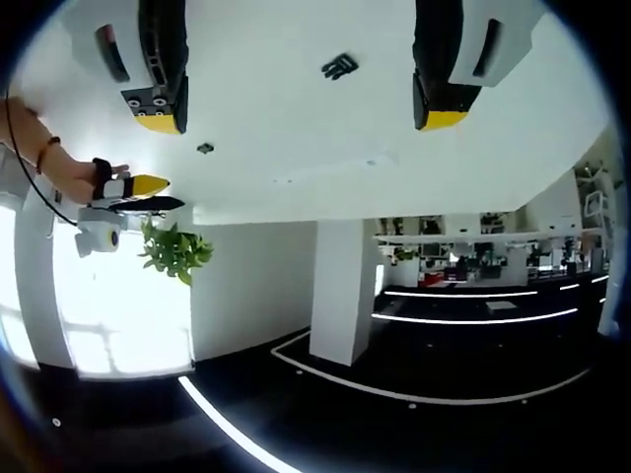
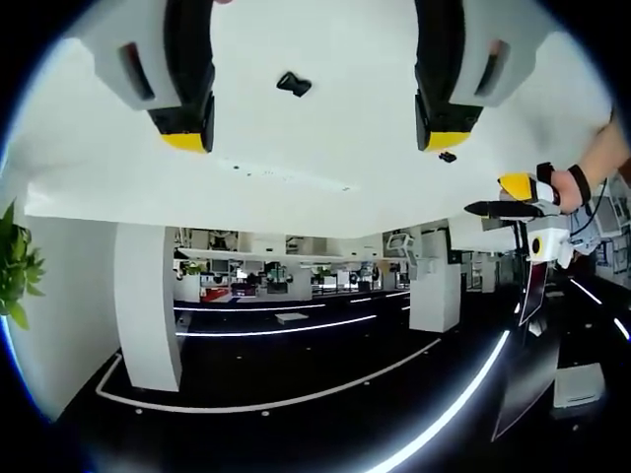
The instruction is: Snap the two parts of the plastic buckle together until the buckle closes and remains connected.
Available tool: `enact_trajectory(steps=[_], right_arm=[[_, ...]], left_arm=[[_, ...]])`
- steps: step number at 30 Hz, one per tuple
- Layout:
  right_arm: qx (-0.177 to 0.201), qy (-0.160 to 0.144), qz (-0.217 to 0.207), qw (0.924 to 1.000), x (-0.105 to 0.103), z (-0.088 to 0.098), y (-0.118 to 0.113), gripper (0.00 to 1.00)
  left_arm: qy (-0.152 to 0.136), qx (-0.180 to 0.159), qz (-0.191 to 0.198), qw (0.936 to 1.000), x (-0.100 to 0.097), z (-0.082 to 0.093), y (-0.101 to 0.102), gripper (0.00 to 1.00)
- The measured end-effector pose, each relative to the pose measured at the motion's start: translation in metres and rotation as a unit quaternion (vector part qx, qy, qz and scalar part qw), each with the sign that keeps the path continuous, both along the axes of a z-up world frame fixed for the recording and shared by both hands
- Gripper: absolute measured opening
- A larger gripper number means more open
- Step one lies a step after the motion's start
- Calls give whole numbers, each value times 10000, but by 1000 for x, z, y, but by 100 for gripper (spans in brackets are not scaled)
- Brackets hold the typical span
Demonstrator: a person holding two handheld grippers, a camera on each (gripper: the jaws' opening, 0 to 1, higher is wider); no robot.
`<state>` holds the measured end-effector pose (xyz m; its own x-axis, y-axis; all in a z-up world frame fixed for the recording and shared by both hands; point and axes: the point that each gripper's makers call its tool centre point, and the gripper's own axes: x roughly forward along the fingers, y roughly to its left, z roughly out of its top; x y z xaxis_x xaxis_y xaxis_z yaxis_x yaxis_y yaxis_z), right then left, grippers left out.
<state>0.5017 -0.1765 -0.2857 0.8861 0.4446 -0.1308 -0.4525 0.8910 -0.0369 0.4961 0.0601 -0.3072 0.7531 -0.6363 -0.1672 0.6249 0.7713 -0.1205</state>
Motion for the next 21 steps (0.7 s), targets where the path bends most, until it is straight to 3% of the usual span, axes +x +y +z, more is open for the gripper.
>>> enact_trajectory(steps=[8, 21], right_arm=[[69, -144, 72, 9998, -1, 2, 3, 86], [109, -96, 30, 9999, -1, -5, 0, 86]], left_arm=[[37, -1, -14, 10000, -2, -2, 1, 96], [75, -71, -90, 9999, -10, -7, -2, 96]])
